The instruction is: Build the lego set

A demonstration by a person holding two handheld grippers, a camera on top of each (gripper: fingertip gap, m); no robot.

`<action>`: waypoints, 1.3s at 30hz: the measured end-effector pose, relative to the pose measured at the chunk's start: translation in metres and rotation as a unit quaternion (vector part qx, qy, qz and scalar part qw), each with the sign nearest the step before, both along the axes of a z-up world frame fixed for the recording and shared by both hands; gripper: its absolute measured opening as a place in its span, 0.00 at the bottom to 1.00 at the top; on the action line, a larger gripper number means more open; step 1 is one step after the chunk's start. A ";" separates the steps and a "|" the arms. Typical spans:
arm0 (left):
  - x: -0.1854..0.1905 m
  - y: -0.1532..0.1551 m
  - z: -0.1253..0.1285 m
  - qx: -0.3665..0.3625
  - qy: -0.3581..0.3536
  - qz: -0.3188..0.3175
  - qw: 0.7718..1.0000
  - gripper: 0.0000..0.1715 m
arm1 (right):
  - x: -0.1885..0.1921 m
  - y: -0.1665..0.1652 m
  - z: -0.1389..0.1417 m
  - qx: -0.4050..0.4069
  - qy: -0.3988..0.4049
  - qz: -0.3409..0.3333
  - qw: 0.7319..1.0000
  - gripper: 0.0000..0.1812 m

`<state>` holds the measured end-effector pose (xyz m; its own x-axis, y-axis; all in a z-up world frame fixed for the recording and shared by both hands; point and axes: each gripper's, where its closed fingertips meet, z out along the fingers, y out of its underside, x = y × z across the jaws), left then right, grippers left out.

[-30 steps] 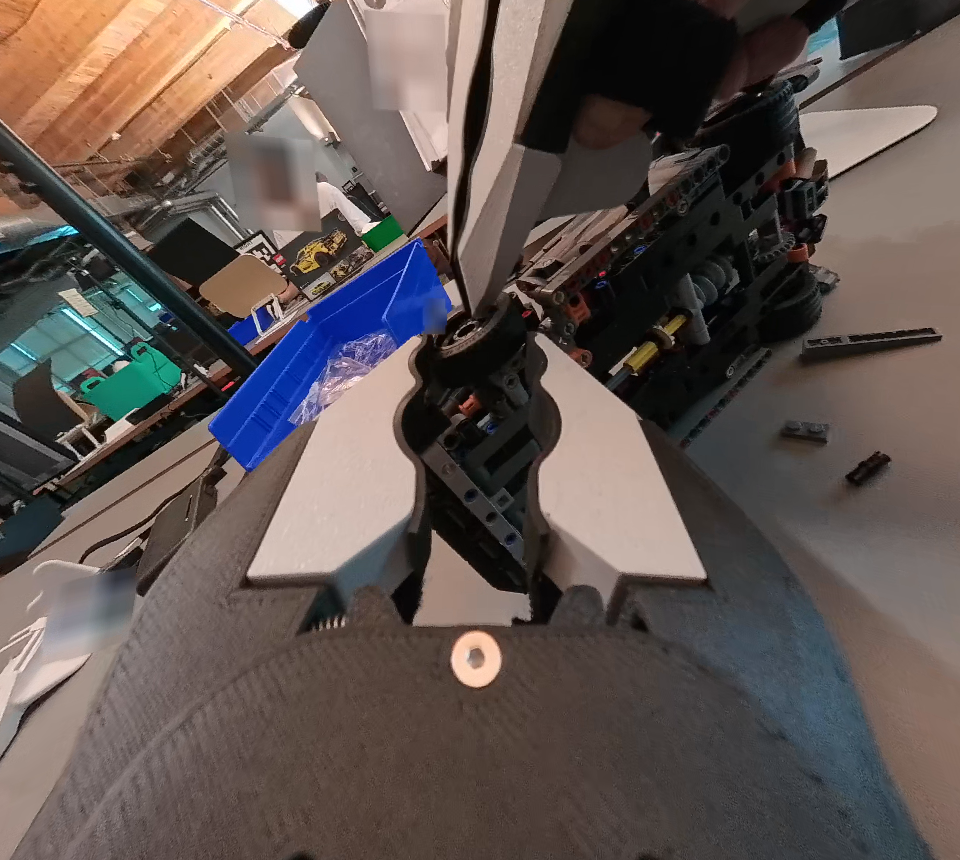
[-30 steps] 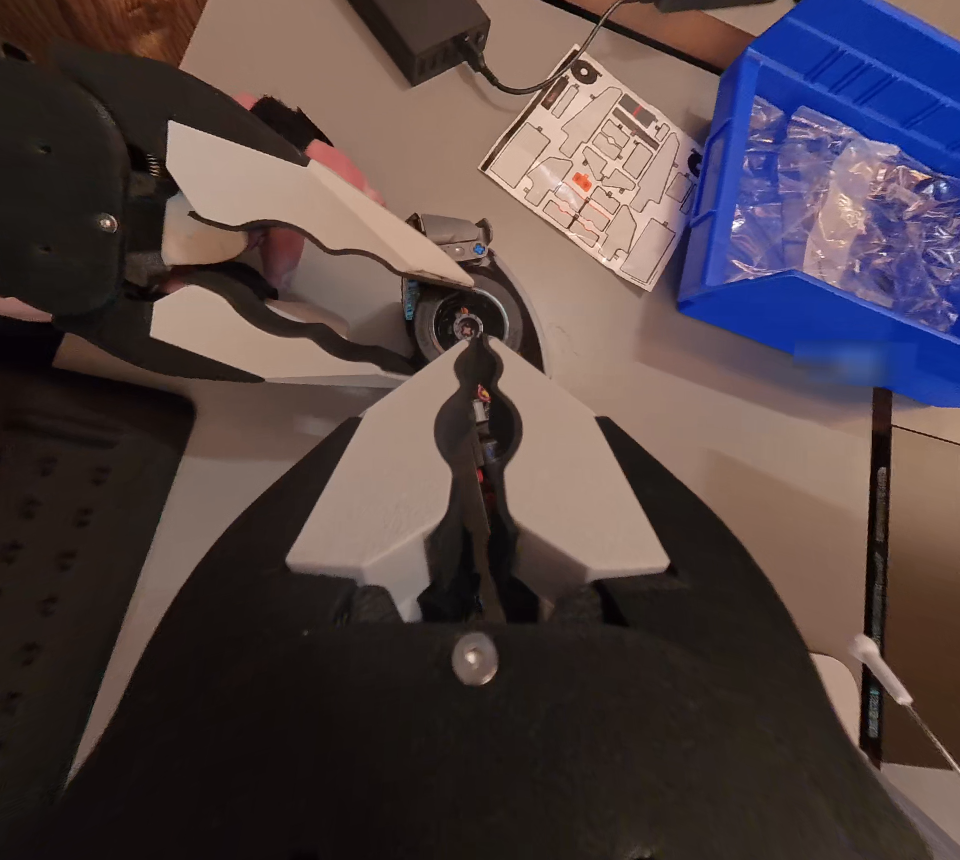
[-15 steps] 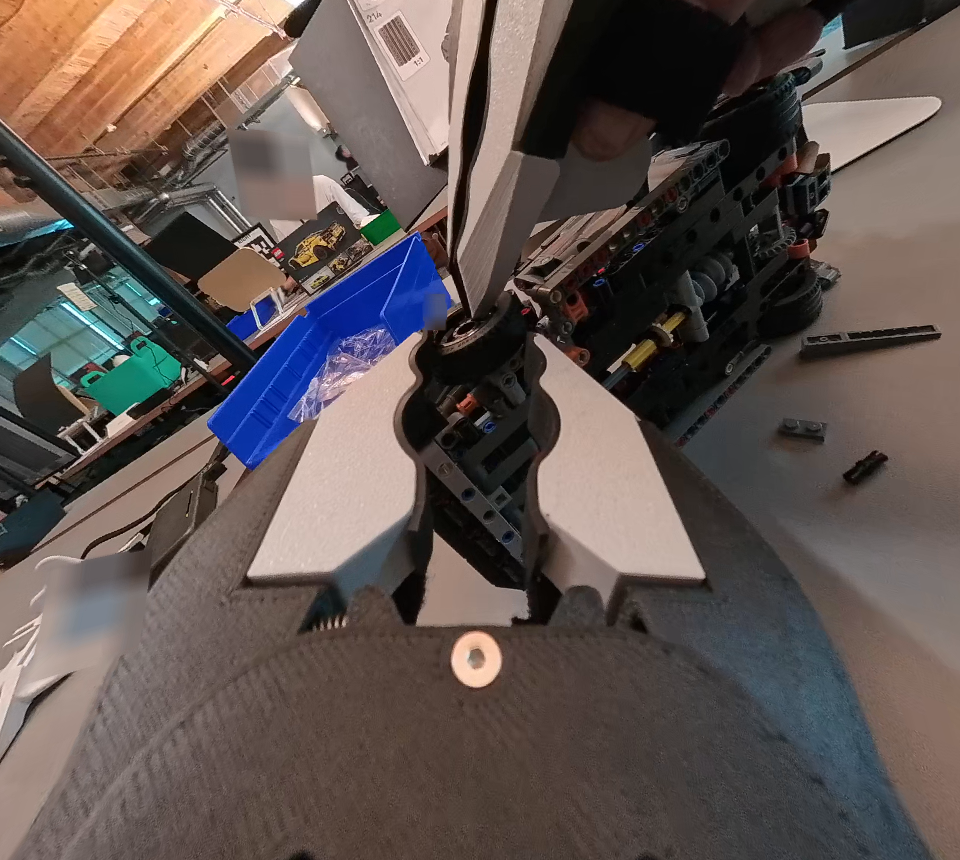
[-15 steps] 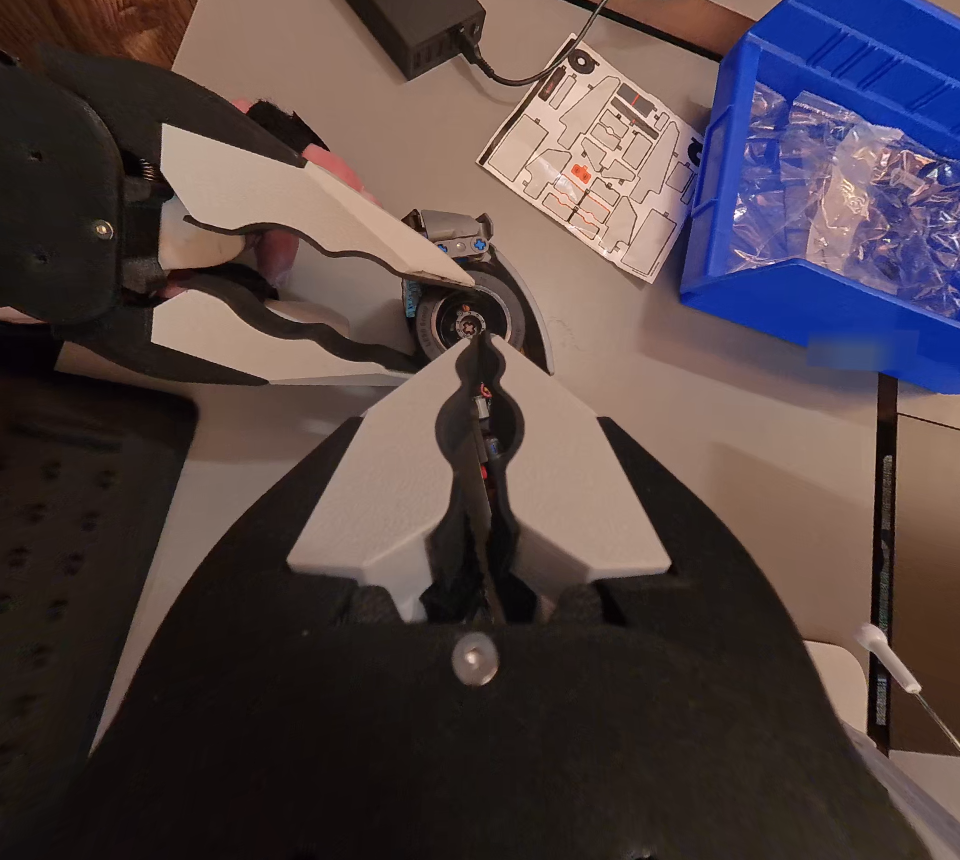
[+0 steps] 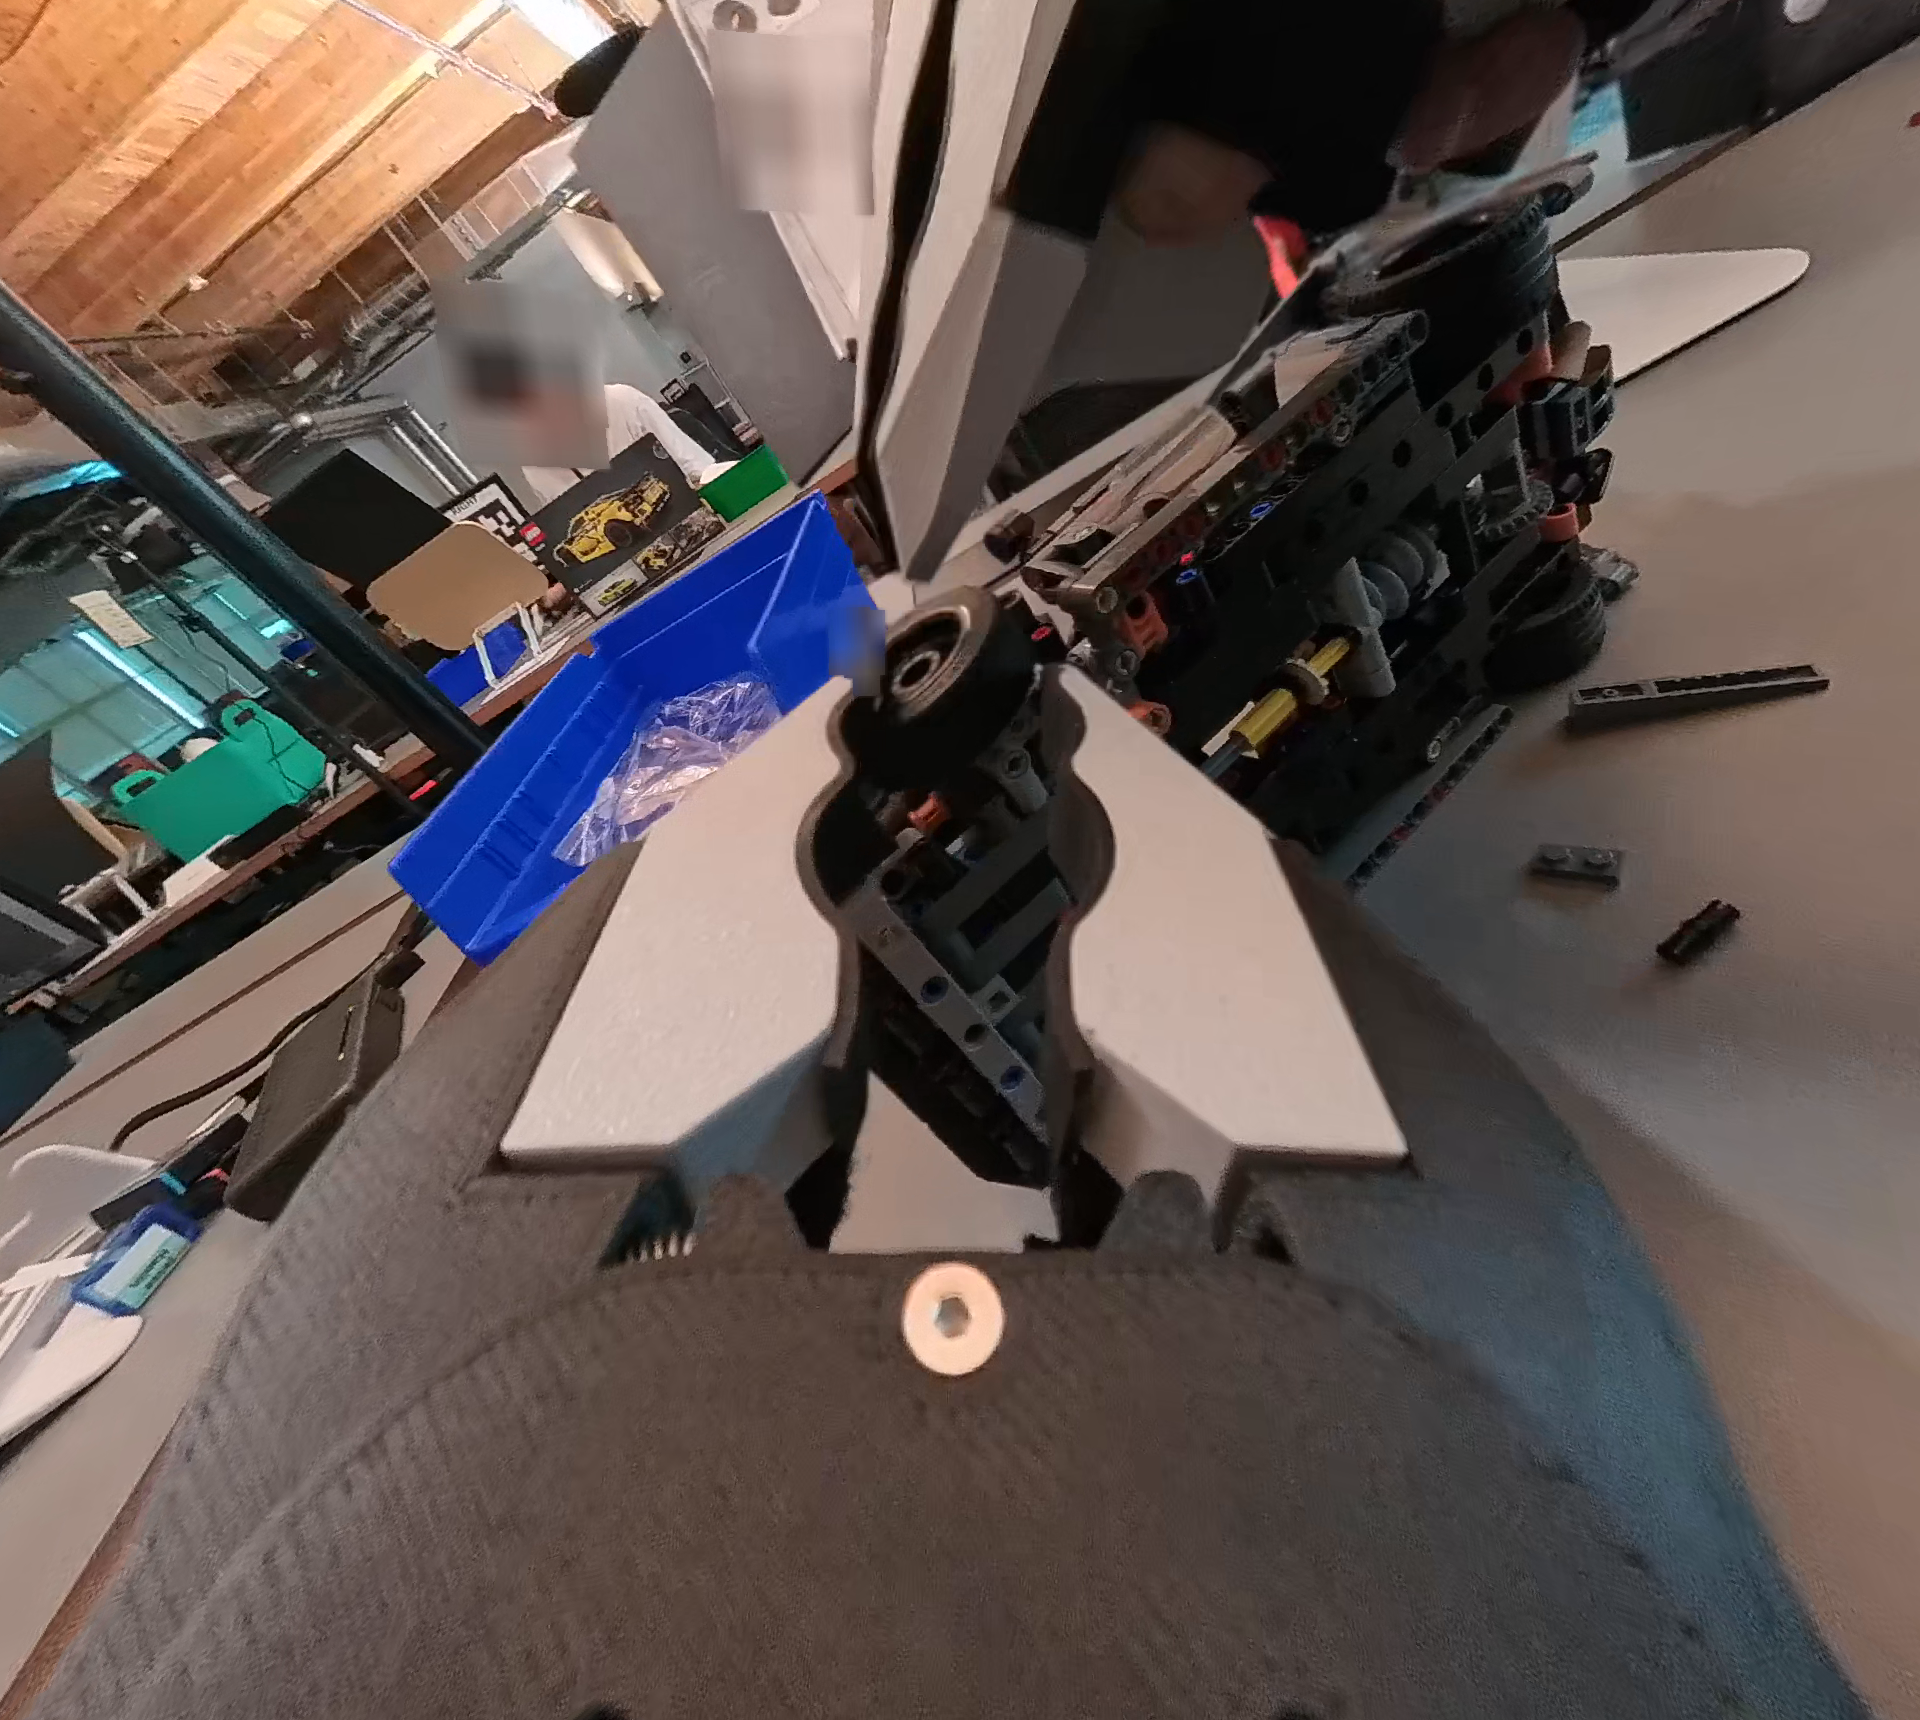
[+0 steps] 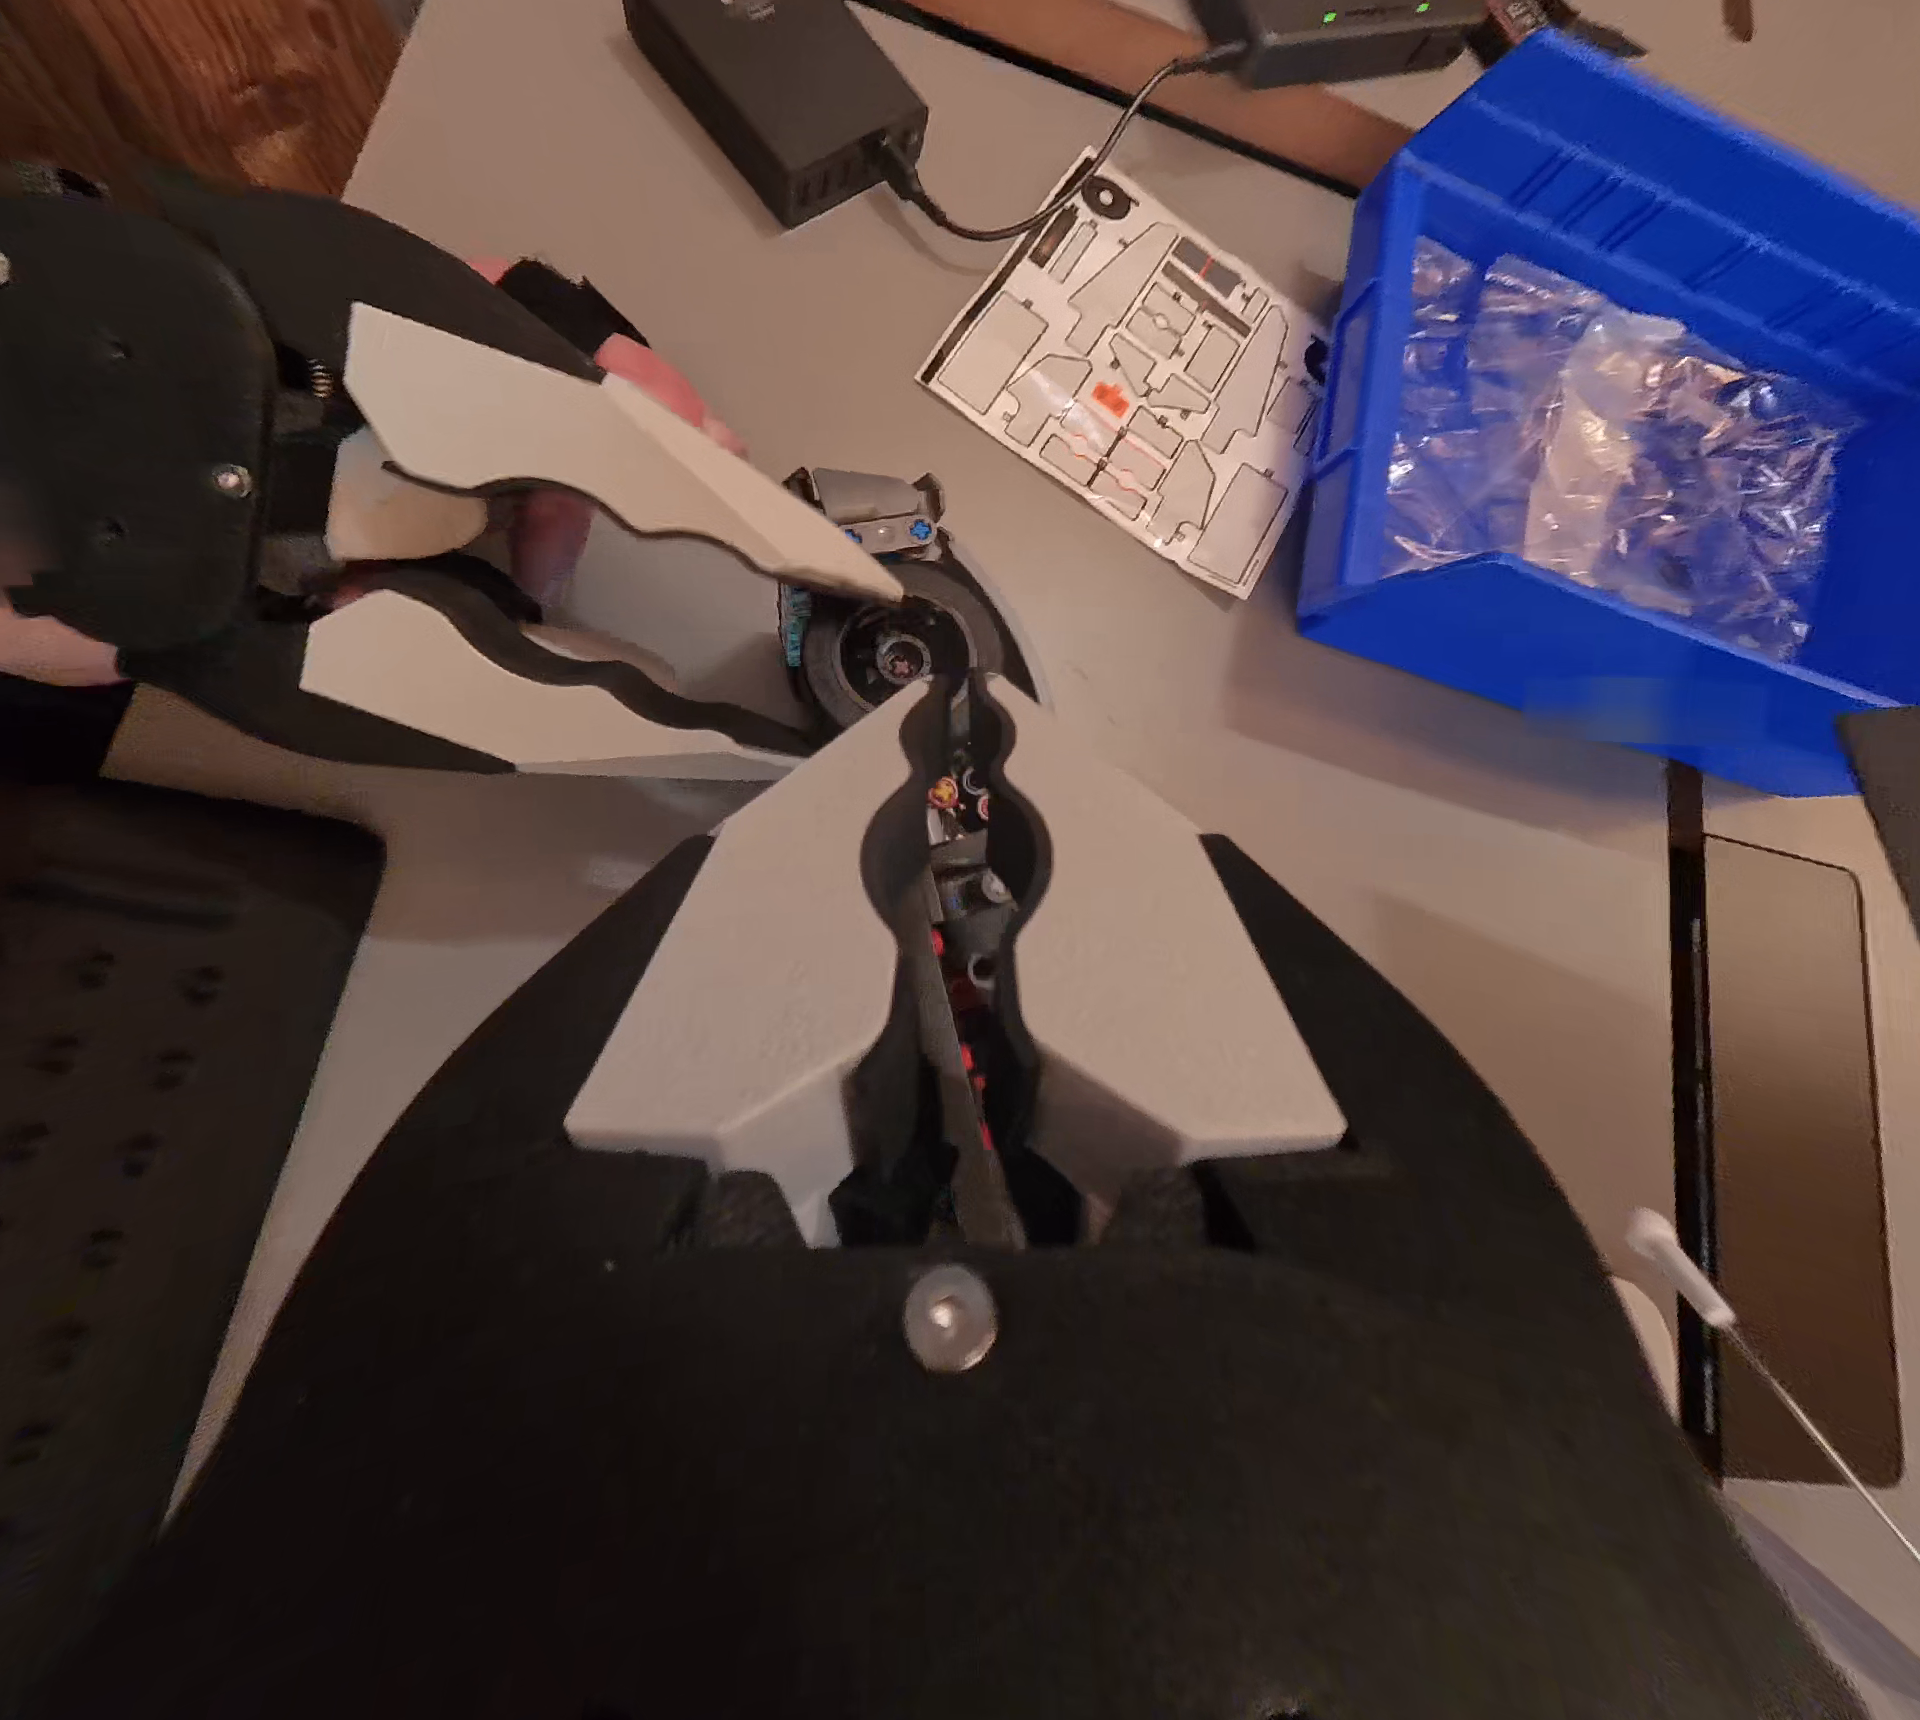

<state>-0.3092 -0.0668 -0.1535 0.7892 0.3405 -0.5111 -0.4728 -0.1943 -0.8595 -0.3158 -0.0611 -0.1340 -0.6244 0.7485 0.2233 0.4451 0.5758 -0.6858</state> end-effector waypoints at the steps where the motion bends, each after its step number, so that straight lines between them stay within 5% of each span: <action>1: -0.001 -0.001 0.002 0.006 -0.001 0.000 1.000 0.20 | 0.002 0.002 0.003 -0.007 0.001 0.001 1.000 0.02; 17: -0.011 -0.002 -0.007 -0.008 -0.018 0.012 1.000 0.23 | 0.004 -0.001 -0.028 0.013 -0.042 0.037 0.998 0.24; 39: -0.007 -0.003 -0.003 0.016 -0.038 -0.022 0.999 0.21 | 0.006 -0.004 -0.025 -0.007 -0.053 0.036 0.998 0.22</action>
